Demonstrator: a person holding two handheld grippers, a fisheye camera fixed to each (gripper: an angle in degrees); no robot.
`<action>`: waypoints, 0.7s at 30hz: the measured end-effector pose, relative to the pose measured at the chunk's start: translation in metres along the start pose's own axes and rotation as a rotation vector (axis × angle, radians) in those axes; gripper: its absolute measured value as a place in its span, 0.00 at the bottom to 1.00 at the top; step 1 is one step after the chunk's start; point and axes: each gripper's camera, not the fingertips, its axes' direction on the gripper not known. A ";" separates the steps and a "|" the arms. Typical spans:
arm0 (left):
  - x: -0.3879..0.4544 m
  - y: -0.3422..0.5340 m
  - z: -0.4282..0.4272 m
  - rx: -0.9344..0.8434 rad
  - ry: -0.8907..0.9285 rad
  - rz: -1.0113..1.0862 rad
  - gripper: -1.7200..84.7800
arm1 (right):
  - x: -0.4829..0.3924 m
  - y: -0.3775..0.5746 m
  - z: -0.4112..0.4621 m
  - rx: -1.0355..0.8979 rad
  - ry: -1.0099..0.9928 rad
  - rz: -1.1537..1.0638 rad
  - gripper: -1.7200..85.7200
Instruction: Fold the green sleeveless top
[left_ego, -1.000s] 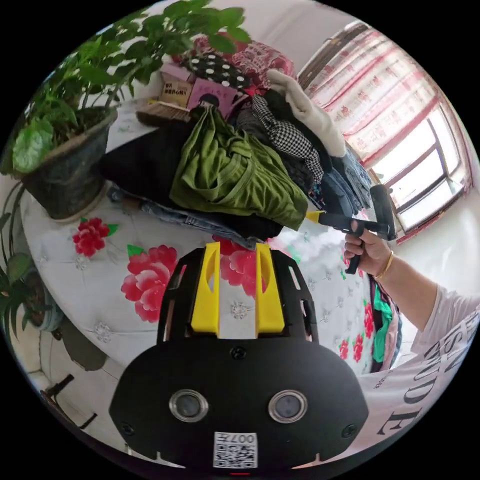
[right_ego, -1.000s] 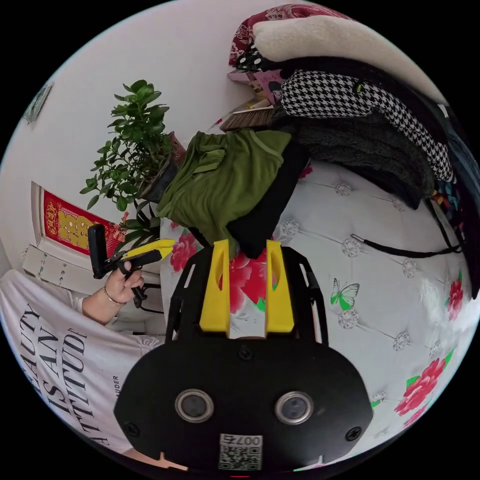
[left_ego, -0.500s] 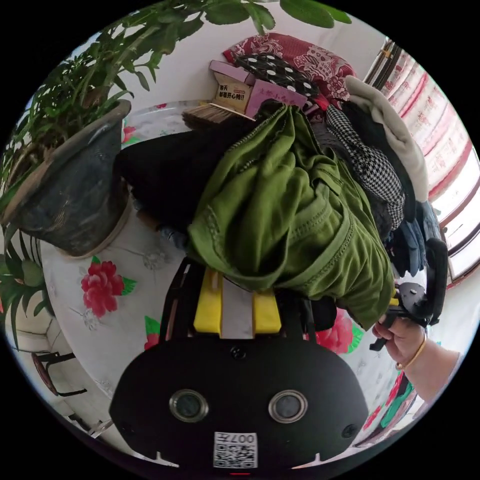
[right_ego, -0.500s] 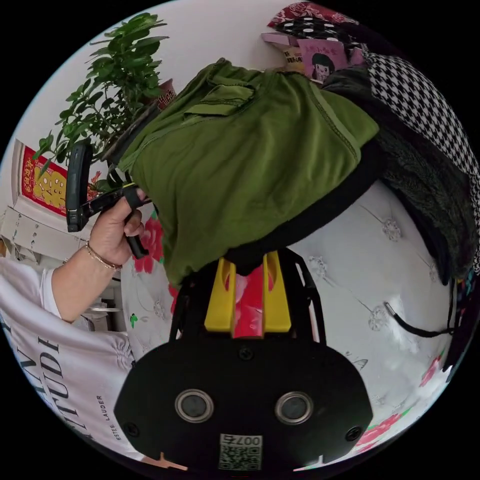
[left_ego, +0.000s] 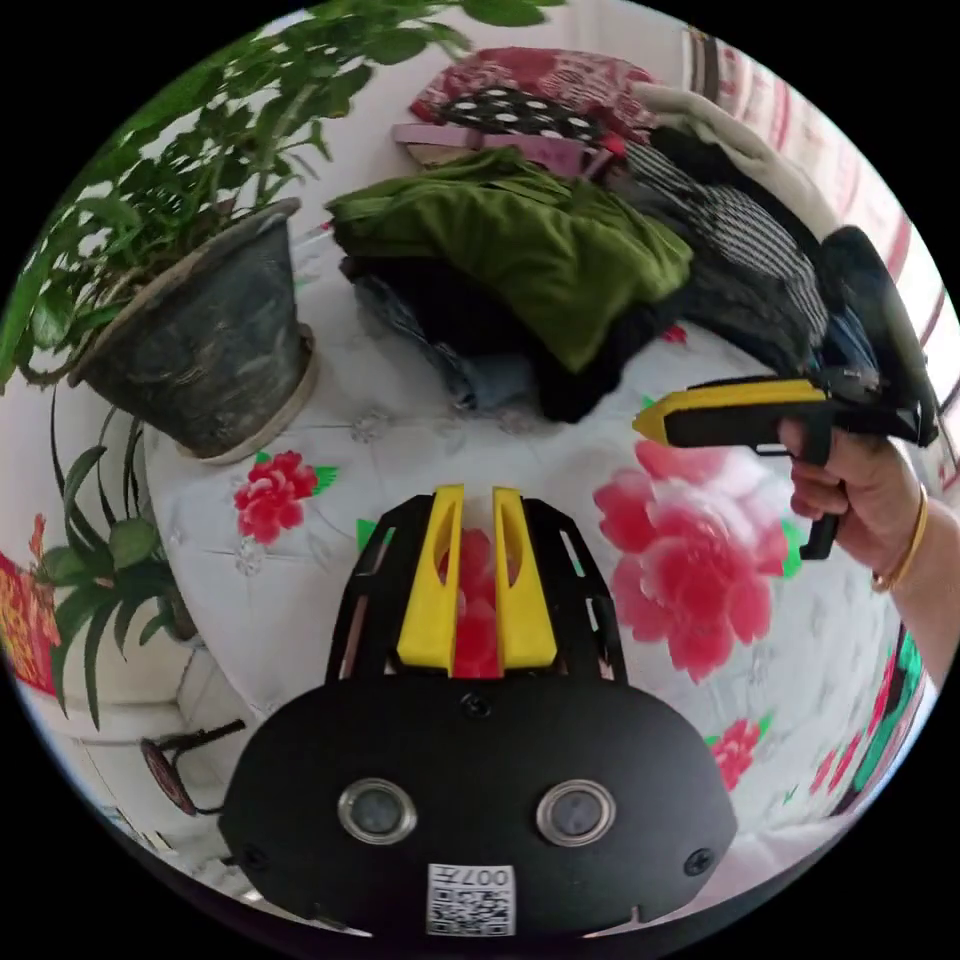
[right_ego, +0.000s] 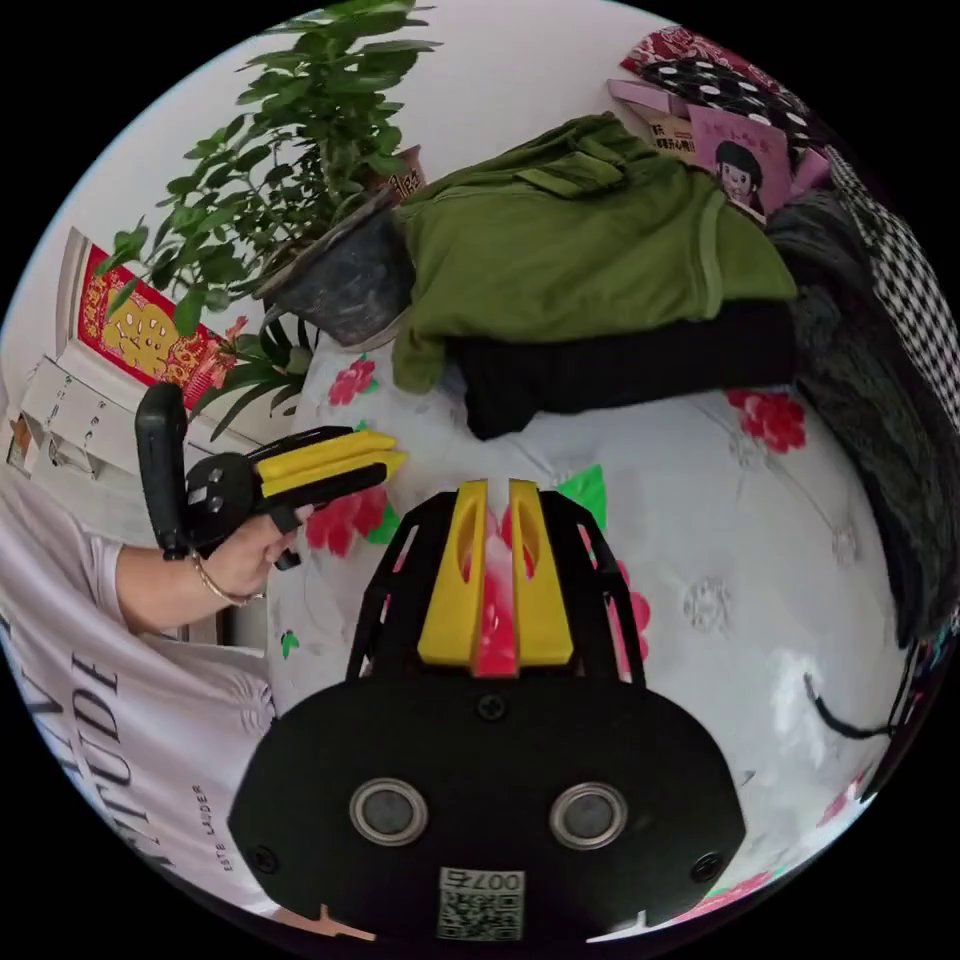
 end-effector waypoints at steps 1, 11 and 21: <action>0.011 0.004 0.000 -0.014 0.021 0.063 0.09 | -0.008 0.031 -0.013 0.003 0.005 -0.009 0.05; 0.170 0.063 -0.022 -0.139 0.335 0.793 0.10 | -0.130 0.322 -0.096 -0.295 0.361 0.297 0.02; 0.231 0.142 -0.055 -0.185 0.305 0.982 0.10 | -0.198 0.417 -0.112 0.066 0.417 0.713 0.03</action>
